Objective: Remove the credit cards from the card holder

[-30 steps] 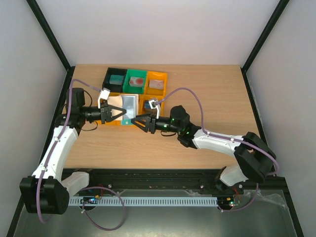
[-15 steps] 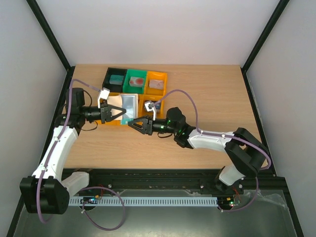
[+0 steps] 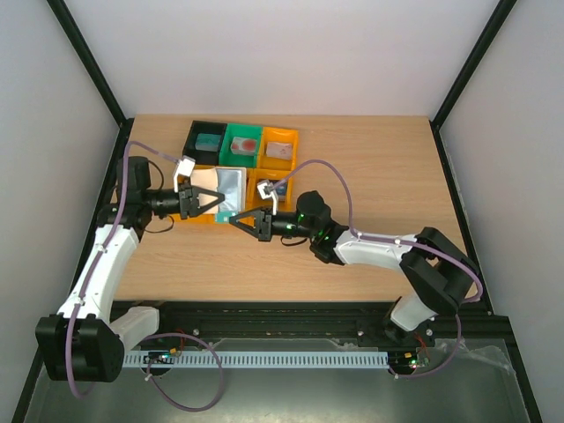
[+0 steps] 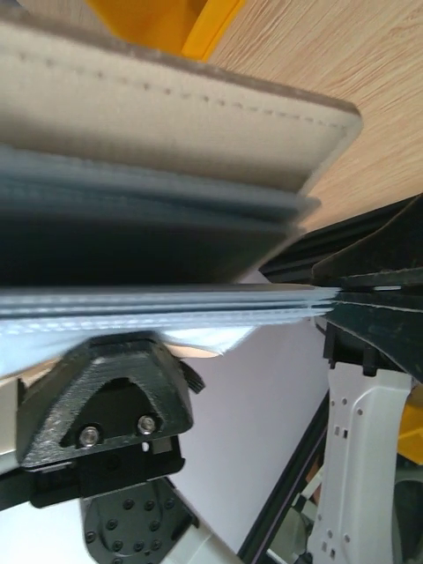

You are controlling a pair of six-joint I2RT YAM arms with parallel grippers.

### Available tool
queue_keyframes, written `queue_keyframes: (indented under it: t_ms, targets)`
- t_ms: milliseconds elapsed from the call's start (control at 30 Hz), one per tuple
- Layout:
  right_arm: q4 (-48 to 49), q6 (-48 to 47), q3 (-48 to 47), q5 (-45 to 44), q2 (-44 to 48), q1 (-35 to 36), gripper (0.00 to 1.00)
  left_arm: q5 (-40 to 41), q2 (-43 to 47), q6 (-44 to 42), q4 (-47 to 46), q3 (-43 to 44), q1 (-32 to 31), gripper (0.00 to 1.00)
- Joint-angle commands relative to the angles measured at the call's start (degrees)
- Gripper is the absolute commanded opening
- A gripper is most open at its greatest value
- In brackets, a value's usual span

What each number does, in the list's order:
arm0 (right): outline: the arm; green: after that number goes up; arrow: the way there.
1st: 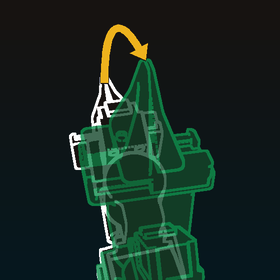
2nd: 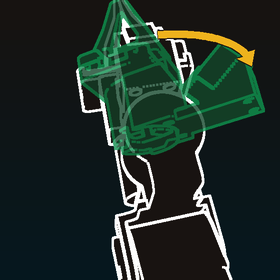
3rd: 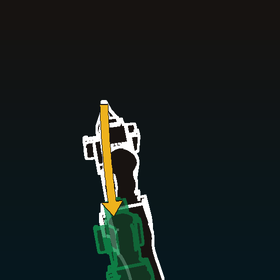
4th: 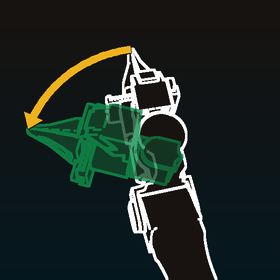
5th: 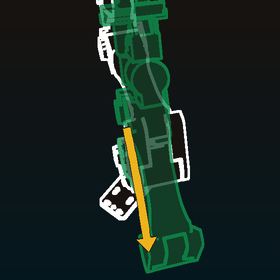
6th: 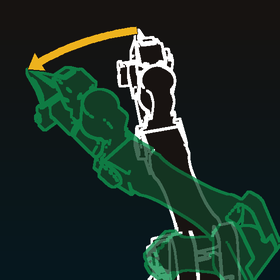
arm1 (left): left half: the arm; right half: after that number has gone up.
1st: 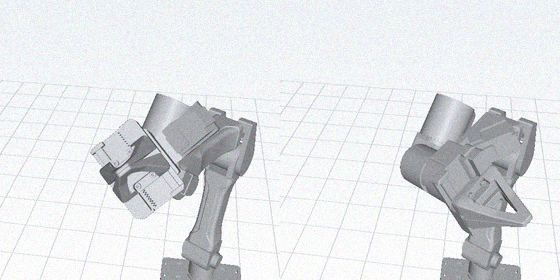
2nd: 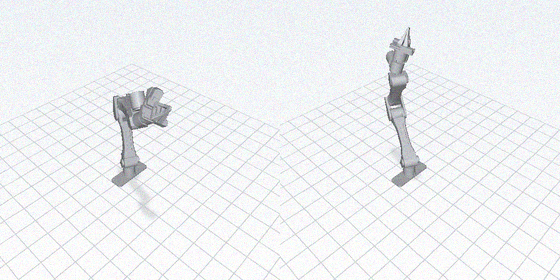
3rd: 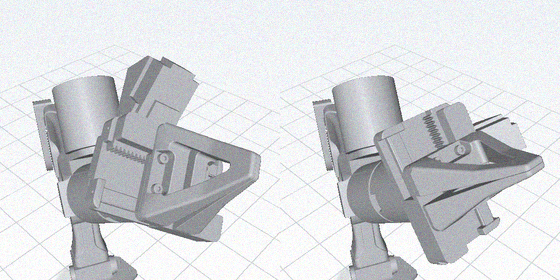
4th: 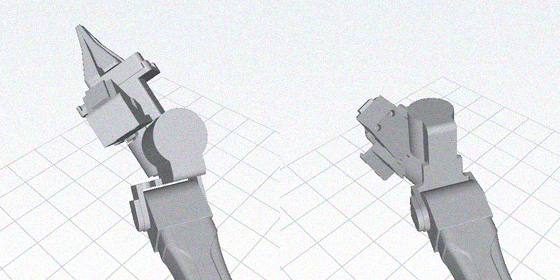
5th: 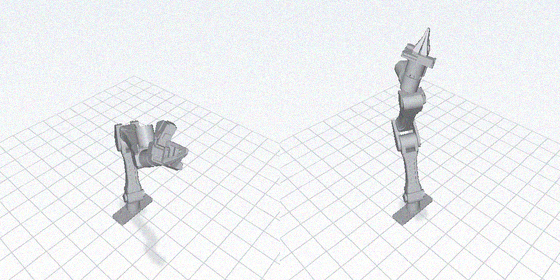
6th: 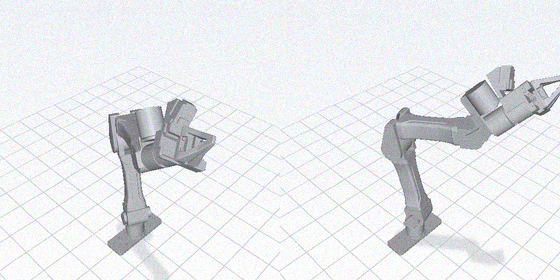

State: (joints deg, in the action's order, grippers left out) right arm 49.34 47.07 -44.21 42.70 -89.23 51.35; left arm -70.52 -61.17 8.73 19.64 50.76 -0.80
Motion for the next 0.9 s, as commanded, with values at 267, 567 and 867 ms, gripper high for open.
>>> queue_keyframes:
  t_ms: [267,567,867]
  targets:
    - [-18.75,-13.37,-5.52,3.19,4.48,0.35,0.02,-0.55,-0.14,4.01,-4.59,0.65,0.58,0.21]
    - [-28.07,-16.36,-4.66,5.09,5.78,0.4,0.02,0.56,-0.2,4.11,-4.86,1.3,1.57,0.19]
    - [-30.68,-17.28,-2.07,5.0,8.49,0.7,0.02,1.81,-0.25,5.2,-5.98,0.47,2.22,0.13]
